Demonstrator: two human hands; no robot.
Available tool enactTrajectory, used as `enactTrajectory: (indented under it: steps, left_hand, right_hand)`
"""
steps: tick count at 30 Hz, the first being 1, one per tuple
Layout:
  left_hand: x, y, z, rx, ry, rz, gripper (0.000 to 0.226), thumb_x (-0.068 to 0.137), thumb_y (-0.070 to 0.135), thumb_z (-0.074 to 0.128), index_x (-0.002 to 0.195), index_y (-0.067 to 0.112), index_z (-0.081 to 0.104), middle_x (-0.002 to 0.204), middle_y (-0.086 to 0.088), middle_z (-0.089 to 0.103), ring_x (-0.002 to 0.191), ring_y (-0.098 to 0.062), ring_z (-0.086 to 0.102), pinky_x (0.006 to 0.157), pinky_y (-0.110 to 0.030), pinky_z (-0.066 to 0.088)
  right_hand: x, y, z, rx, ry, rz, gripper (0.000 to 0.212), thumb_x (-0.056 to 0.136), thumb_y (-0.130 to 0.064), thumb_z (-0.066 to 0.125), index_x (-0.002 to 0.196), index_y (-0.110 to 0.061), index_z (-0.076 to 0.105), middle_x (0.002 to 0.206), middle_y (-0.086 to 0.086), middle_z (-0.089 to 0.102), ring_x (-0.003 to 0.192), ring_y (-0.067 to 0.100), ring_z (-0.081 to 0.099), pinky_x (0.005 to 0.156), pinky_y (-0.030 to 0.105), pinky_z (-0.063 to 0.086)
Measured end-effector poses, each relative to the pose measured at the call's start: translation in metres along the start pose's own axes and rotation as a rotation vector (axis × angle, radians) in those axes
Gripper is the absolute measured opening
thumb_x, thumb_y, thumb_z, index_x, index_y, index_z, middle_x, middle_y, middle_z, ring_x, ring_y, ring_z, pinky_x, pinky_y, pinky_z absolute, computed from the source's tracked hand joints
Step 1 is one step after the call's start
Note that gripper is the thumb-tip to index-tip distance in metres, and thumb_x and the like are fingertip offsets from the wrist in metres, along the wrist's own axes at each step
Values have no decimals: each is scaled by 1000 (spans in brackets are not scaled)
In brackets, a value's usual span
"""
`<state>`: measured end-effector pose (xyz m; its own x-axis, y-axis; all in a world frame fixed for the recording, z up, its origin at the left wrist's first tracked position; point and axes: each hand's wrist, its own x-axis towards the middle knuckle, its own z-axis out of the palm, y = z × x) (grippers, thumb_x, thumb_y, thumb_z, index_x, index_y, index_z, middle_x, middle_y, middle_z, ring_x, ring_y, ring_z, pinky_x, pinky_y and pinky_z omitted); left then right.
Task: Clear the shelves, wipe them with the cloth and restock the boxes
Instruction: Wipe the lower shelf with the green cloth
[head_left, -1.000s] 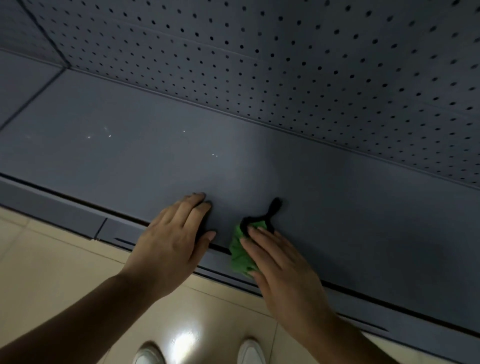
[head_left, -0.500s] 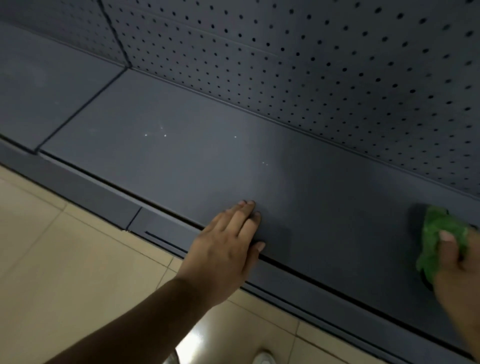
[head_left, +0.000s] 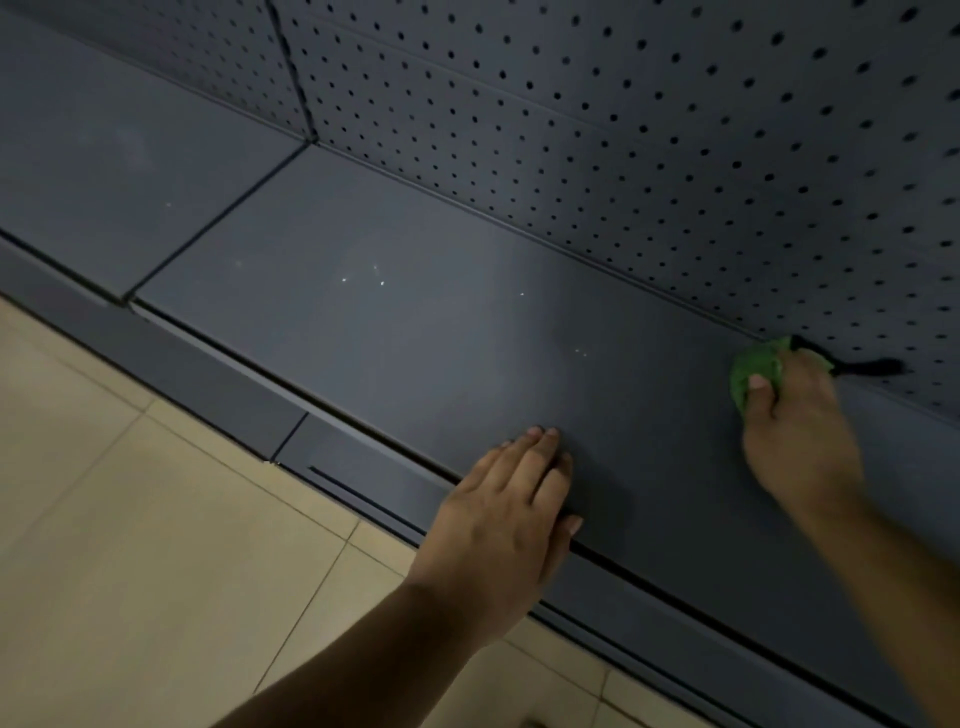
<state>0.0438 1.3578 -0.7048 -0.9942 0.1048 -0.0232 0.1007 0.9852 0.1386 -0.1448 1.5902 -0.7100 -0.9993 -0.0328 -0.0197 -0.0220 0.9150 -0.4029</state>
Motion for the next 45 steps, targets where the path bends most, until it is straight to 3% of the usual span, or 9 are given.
enactTrajectory:
  steps: [12, 24, 30, 32, 35, 38, 40, 42, 45]
  left_hand:
    - [-10, -67, -11, -9, 42, -115, 58, 101, 53, 30, 141, 18, 53, 144, -9, 55, 134, -28, 52, 119, -42, 30]
    - [-15, -106, -15, -105, 42, -133, 53, 100, 46, 34, 138, 17, 56, 145, 0, 55, 121, -23, 63, 93, -36, 53]
    - [-14, -101, -9, -103, 74, -125, 57, 99, 45, 34, 138, 11, 58, 146, -6, 55, 122, -30, 62, 95, -43, 52]
    - [-14, -98, -9, -93, 62, -135, 56, 100, 44, 33, 139, 11, 57, 146, -7, 55, 123, -30, 61, 96, -44, 51]
    - [-13, -96, -11, -100, 12, -156, 56, 102, 46, 29, 141, 15, 54, 148, -4, 52, 127, -27, 58, 100, -41, 48]
    - [-12, -96, -14, -102, -34, -161, 57, 102, 48, 26, 142, 20, 53, 151, -1, 49, 130, -22, 56, 101, -34, 44]
    - [-12, -96, -17, -94, -63, -167, 57, 102, 49, 25, 142, 22, 54, 150, 1, 50, 130, -20, 57, 98, -31, 47]
    - [-12, -98, -22, -101, -88, -165, 56, 102, 50, 25, 141, 23, 55, 149, 2, 51, 129, -20, 57, 97, -32, 50]
    - [-11, -101, -27, -124, -117, -140, 59, 102, 54, 21, 143, 25, 51, 153, 4, 46, 134, -18, 52, 105, -33, 44]
  right_hand:
    - [-12, -110, 45, -2, -199, -376, 51, 108, -27, 38, 155, -10, 36, 164, 11, 28, 146, 32, 29, 118, 38, 26]
    - [-129, -120, 51, 58, -348, -713, 55, 99, -33, 37, 151, -17, 45, 161, 0, 37, 148, 16, 32, 124, 30, 15]
    - [-171, -86, 45, 170, -124, -735, 43, 88, -16, 54, 129, -20, 66, 139, -1, 61, 130, 15, 52, 115, 29, 40]
    - [-180, -78, 34, 354, -174, -595, 49, 82, -19, 56, 130, -33, 63, 134, -15, 61, 123, 6, 57, 106, 20, 44]
    - [-181, -80, -7, 744, -291, -16, 39, 80, -46, 68, 112, -66, 60, 110, -31, 69, 100, -6, 65, 85, 6, 45]
    - [-162, -81, -38, 1254, -258, 441, 45, 57, -52, 93, 97, -37, 80, 78, 7, 75, 66, 21, 68, 54, 29, 53]
    - [-141, -80, -53, 1338, -163, 510, 36, 78, -38, 79, 110, -22, 74, 88, 11, 76, 72, 25, 73, 56, 34, 56]
    - [-118, -73, -55, 1157, -83, 473, 18, 99, -20, 59, 113, -28, 68, 97, -2, 77, 92, 21, 73, 72, 36, 57]
    - [-98, -66, -52, 840, 14, 326, 18, 104, -27, 54, 113, -38, 64, 101, -16, 72, 97, 4, 66, 82, 30, 52]
